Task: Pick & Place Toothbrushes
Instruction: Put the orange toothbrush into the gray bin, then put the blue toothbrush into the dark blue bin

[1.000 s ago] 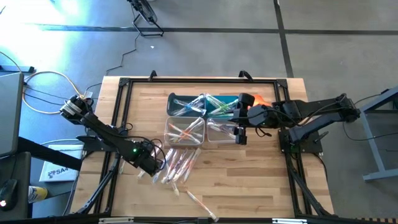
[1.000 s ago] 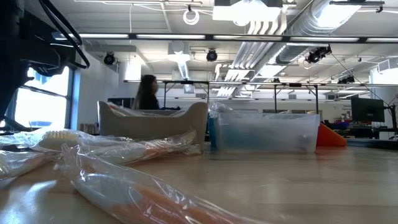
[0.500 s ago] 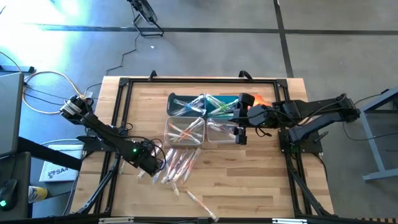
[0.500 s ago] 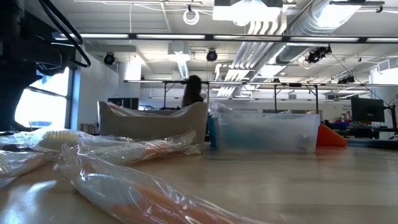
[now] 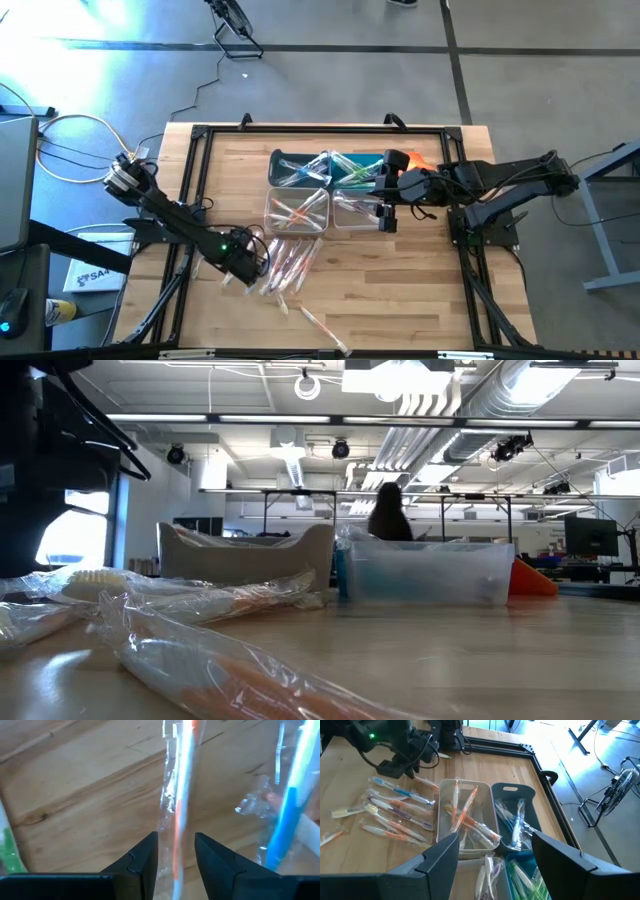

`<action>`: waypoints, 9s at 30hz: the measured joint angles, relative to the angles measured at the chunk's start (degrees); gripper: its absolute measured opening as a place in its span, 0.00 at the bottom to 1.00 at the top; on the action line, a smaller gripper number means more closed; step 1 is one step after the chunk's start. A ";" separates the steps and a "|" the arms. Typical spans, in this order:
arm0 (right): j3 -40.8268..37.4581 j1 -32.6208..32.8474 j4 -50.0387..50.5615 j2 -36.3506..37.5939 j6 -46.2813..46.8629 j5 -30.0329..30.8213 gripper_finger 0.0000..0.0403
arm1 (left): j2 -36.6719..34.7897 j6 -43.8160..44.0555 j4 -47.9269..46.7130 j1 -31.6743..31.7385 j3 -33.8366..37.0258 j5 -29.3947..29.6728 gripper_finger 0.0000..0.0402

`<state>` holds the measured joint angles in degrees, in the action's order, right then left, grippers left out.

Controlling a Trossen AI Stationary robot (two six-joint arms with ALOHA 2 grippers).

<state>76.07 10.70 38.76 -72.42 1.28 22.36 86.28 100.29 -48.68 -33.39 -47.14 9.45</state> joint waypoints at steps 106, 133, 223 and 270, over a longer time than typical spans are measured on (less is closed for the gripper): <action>-0.02 0.17 -11.32 2.84 15.45 -0.43 0.60 | -14.95 -78.62 37.41 25.32 0.02 16.60 0.02; -0.02 0.17 -9.09 2.82 15.63 -0.45 0.60 | -3.91 -77.53 40.64 25.51 -0.07 13.38 0.02; -0.02 0.17 -1.72 2.82 11.43 -4.54 0.60 | -3.77 3.35 -9.43 -4.58 -21.30 -1.42 0.00; -0.02 0.17 -1.39 2.82 7.44 -4.53 0.60 | 9.66 0.66 7.21 -4.46 -9.55 0.07 0.35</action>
<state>76.05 10.87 37.38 -69.60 8.72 17.82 95.94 100.95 -41.47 -37.85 -56.69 9.52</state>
